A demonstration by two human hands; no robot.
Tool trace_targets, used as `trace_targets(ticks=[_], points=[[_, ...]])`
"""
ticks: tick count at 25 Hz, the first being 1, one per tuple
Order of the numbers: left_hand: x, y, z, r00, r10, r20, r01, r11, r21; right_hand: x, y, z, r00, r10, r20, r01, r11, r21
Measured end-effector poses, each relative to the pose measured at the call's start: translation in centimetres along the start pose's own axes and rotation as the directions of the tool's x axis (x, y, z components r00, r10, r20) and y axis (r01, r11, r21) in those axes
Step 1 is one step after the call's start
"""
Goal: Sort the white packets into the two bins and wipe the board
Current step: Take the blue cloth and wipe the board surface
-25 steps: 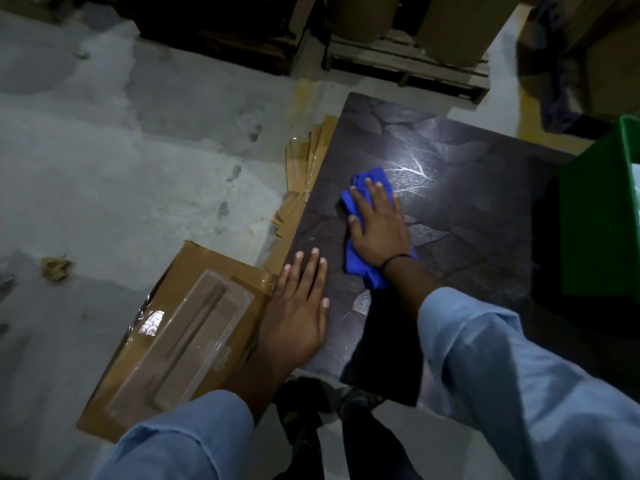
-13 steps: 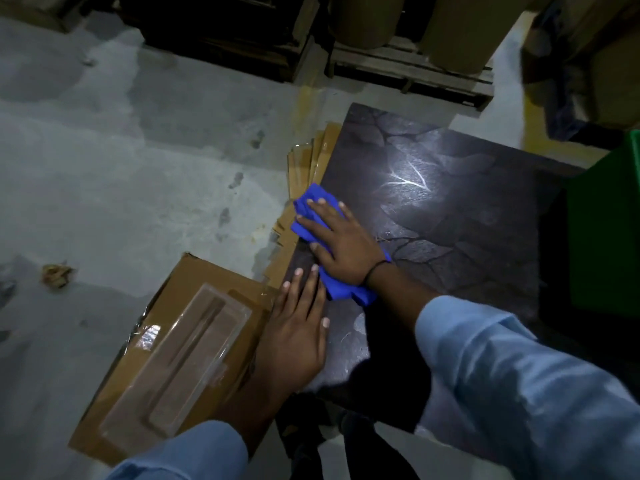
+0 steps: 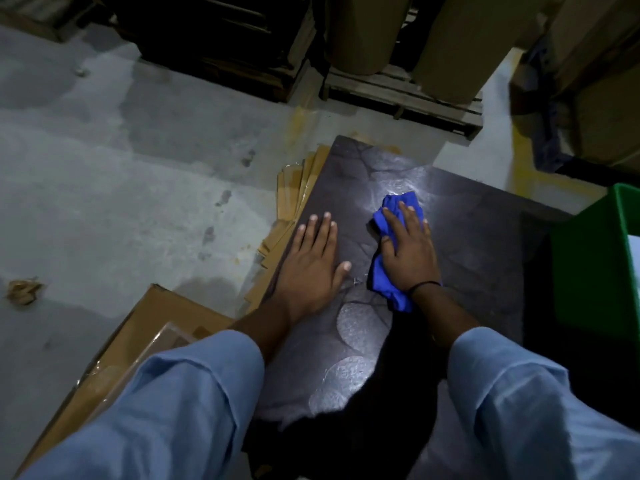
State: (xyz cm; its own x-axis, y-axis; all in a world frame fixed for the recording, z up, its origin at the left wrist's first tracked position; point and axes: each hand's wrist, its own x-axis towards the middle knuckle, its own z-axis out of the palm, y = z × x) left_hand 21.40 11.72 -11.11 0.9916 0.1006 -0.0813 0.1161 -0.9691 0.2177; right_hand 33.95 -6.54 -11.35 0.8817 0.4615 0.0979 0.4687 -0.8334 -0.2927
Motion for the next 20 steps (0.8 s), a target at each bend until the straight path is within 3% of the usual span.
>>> trace_targets(ticks=[6,8,9,11,12,15,16,18,19,20], points=[[1.7,0.8,0.6,0.993,-0.036,-0.112,0.040,0.999,0.035,10.5,3.1,-0.4,0.998,0.017,0.054,-0.017,1.000,-0.004],[1.9,0.8,0.5,0.994,-0.035,-0.105,0.039,0.999,0.034,13.5,0.5,0.5,0.993,-0.070,0.094,0.068,0.997,0.024],[2.1,0.8,0.5,0.994,-0.038,-0.099,0.042,0.998,0.037,14.1,-0.8,0.8,0.962,-0.230,0.145,0.227,0.973,0.036],[2.1,0.7,0.8,0.994,-0.045,-0.099,0.051,0.997,0.055,14.7,-1.0,1.6,0.743,-0.611,0.274,0.621,0.781,0.059],[2.1,0.7,0.8,0.994,-0.043,-0.101,0.050,0.996,0.068,16.2,-0.1,1.5,0.672,-0.679,0.296,0.696,0.716,0.063],[2.4,0.5,0.7,0.994,-0.039,-0.103,0.048,0.995,0.088,18.7,0.5,0.9,0.915,-0.368,0.167,0.365,0.930,0.047],[2.3,0.4,0.7,0.994,-0.042,-0.097,0.051,0.995,0.084,18.1,0.0,1.2,0.904,-0.390,0.176,0.389,0.920,0.043],[2.1,0.4,0.6,0.995,-0.047,-0.085,0.052,0.997,0.056,17.2,0.6,1.8,0.688,-0.671,0.278,0.689,0.723,0.040],[2.3,0.4,0.4,0.996,-0.048,-0.082,0.052,0.997,0.048,17.6,1.0,1.4,0.656,-0.697,0.290,0.721,0.692,0.029],[2.3,0.6,0.3,0.996,-0.045,-0.080,0.048,0.998,0.042,17.9,1.3,1.0,0.764,-0.598,0.241,0.612,0.791,0.022]])
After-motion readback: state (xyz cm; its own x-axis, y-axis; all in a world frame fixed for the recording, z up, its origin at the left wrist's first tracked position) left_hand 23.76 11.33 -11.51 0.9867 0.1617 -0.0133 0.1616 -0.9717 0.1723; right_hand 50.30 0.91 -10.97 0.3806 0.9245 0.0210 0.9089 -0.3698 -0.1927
